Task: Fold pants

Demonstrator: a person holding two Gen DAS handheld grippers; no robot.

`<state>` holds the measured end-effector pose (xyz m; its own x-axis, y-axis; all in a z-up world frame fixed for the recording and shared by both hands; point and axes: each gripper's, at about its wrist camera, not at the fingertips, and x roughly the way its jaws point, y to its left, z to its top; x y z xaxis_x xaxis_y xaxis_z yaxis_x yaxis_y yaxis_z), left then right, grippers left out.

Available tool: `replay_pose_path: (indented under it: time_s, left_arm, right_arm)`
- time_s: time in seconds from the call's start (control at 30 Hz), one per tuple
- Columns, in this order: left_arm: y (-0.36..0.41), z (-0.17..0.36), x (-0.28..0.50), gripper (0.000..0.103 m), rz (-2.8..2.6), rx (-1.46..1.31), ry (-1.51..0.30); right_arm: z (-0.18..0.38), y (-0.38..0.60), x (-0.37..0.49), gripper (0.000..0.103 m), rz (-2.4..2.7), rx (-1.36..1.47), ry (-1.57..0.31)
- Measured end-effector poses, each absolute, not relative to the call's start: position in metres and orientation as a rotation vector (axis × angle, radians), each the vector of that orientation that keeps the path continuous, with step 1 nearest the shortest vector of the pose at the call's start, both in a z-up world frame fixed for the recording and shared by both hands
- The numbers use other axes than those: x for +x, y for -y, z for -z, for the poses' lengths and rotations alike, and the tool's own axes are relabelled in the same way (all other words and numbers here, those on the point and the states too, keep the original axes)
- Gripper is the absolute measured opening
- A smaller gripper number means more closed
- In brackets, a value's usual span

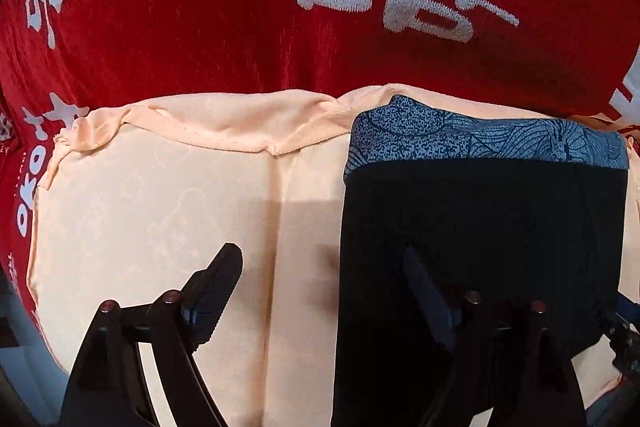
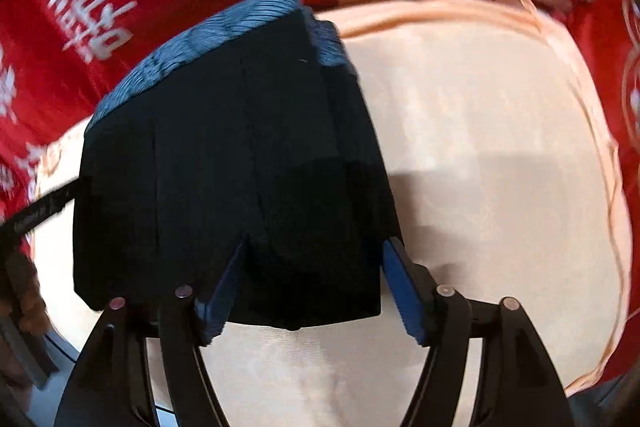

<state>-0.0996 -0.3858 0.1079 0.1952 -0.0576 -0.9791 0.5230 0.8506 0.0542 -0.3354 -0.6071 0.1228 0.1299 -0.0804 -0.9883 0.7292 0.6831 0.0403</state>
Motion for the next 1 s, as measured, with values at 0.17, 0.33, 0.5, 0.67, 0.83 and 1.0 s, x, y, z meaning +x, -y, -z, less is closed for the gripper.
replay_pose_path:
  time_s: [0.17,0.33,0.5,0.67,0.83,1.0]
  left_arm:
    - [0.382,-0.112,-0.102,0.084,0.449,0.426,-1.334]
    - [0.374,-0.117,-0.103,0.084,0.493,0.439,-1.339]
    - [0.367,-0.119,-0.1,0.084,0.534,0.429,-1.353]
    - [0.367,-0.112,-0.101,0.102,0.549,0.448,-1.355]
    - [0.364,-0.116,-0.099,0.102,0.573,0.409,-1.377]
    - [0.364,-0.118,-0.08,0.102,0.61,0.295,-1.434]
  right_arm:
    - [-0.12,0.61,-0.345,0.075,0.696,0.714,-1.28]
    - [-0.123,0.598,-0.345,0.081,0.768,0.63,-1.282]
    - [-0.123,0.589,-0.344,0.083,0.811,0.619,-1.255]
    - [-0.12,0.584,-0.353,0.085,0.808,0.671,-1.213]
    - [-0.127,0.601,-0.363,0.086,0.707,0.746,-1.205]
    - [-0.154,0.626,-0.36,0.086,0.546,0.657,-1.205]
